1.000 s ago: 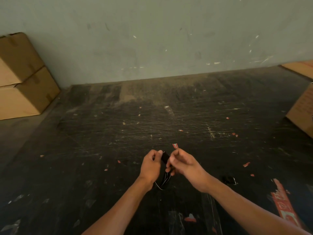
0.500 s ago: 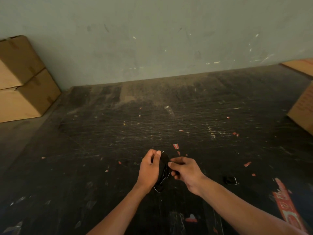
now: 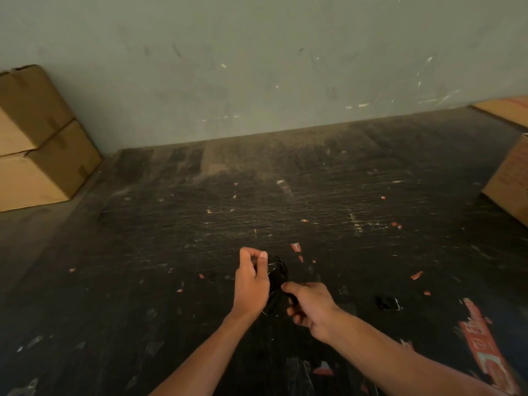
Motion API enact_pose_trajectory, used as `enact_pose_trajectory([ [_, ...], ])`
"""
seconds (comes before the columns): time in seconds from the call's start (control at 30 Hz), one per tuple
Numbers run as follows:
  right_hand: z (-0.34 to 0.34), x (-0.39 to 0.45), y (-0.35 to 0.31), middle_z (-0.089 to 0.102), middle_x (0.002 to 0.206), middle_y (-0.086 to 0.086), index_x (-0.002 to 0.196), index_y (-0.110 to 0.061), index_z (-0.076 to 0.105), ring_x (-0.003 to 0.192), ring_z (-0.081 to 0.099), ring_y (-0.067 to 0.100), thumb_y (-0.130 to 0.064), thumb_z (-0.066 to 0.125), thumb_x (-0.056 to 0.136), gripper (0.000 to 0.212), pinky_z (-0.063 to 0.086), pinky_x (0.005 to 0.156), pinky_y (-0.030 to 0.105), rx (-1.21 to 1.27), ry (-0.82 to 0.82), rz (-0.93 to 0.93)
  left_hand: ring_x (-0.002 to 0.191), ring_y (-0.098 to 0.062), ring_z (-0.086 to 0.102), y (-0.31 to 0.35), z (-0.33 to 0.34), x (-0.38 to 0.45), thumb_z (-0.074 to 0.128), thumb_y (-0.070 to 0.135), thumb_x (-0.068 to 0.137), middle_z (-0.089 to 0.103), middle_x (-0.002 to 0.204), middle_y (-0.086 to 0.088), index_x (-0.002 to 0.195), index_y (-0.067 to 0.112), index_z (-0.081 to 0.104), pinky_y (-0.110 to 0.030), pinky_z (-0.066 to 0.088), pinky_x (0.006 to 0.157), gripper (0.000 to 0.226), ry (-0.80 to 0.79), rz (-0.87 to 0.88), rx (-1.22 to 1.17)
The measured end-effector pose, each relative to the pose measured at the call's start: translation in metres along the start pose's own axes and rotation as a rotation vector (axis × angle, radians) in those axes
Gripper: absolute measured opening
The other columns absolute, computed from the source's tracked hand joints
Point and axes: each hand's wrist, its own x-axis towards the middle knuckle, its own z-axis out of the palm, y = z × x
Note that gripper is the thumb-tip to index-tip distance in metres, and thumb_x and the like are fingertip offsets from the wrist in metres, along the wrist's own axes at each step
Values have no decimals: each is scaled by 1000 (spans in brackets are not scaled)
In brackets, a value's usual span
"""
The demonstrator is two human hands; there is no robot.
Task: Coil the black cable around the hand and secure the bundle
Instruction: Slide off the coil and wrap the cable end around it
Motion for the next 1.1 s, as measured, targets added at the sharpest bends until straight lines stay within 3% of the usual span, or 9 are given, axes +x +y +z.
enact_pose_trajectory([
  [0.2, 10, -1, -4, 64, 73, 8, 95, -9, 71, 56, 53, 15, -20, 70, 85, 15, 40, 42, 26, 238, -9, 143, 77, -18, 65, 3, 8, -9, 50, 26, 100, 65, 87, -9, 96, 22, 51, -29, 56, 67, 6, -113, 40, -19],
  [0.4, 13, -4, -1, 64, 73, 8, 97, -6, 71, 58, 52, 16, -17, 64, 89, 15, 40, 47, 27, 437, -52, 114, 68, 0, 59, 0, 9, -13, 50, 23, 101, 61, 76, 2, 94, 20, 52, -19, 51, 63, 8, -153, 40, -15],
  [0.53, 11, -5, -1, 65, 76, 8, 99, -8, 70, 60, 53, 17, -15, 60, 92, 14, 41, 49, 27, 449, -80, 90, 67, 1, 60, -2, 7, -11, 49, 23, 101, 62, 77, 1, 95, 21, 49, -18, 52, 63, 6, -194, 7, -12],
  [0.7, 9, -3, -2, 66, 82, 8, 102, -11, 69, 65, 54, 17, -13, 58, 93, 14, 41, 54, 28, 488, -99, 101, 74, -8, 67, -1, 9, -11, 46, 23, 102, 67, 87, -5, 109, 27, 37, -31, 58, 68, 11, -226, -114, -73],
  [0.83, 4, 1, -1, 66, 88, 7, 105, -13, 70, 68, 54, 17, -14, 57, 94, 17, 42, 56, 29, 463, -89, 92, 82, -1, 68, -1, 12, -12, 44, 33, 103, 68, 96, 3, 134, 26, 28, -15, 51, 66, 36, -254, -259, -41],
  [0.87, 3, 2, -1, 66, 90, 7, 105, -13, 70, 68, 53, 17, -14, 56, 94, 17, 42, 56, 29, 449, -80, 89, 84, -4, 66, 0, 13, -11, 43, 37, 102, 66, 97, 5, 142, 25, 26, -18, 49, 68, 44, -264, -309, -8],
  [0.93, 0, 4, 1, 65, 89, 7, 103, -14, 70, 68, 52, 17, -14, 54, 96, 18, 42, 55, 30, 421, -65, 79, 79, -5, 62, 0, 16, -9, 41, 40, 103, 63, 90, 6, 134, 18, 43, -24, 46, 66, 39, -307, -399, 8],
  [1.0, -2, 6, 1, 65, 86, 7, 102, -16, 70, 67, 51, 17, -15, 53, 96, 18, 41, 55, 29, 388, -61, 65, 66, -5, 56, 1, 19, -9, 40, 39, 103, 58, 78, 3, 109, 18, 58, -23, 44, 59, 28, -327, -411, -2],
  [1.1, -5, 10, 0, 62, 81, 5, 100, -15, 69, 64, 49, 16, -17, 54, 96, 16, 40, 53, 28, 314, -84, 40, 71, -8, 56, 3, 21, -11, 43, 33, 103, 58, 82, -1, 95, 19, 55, -25, 47, 62, 20, -259, -329, 3],
])
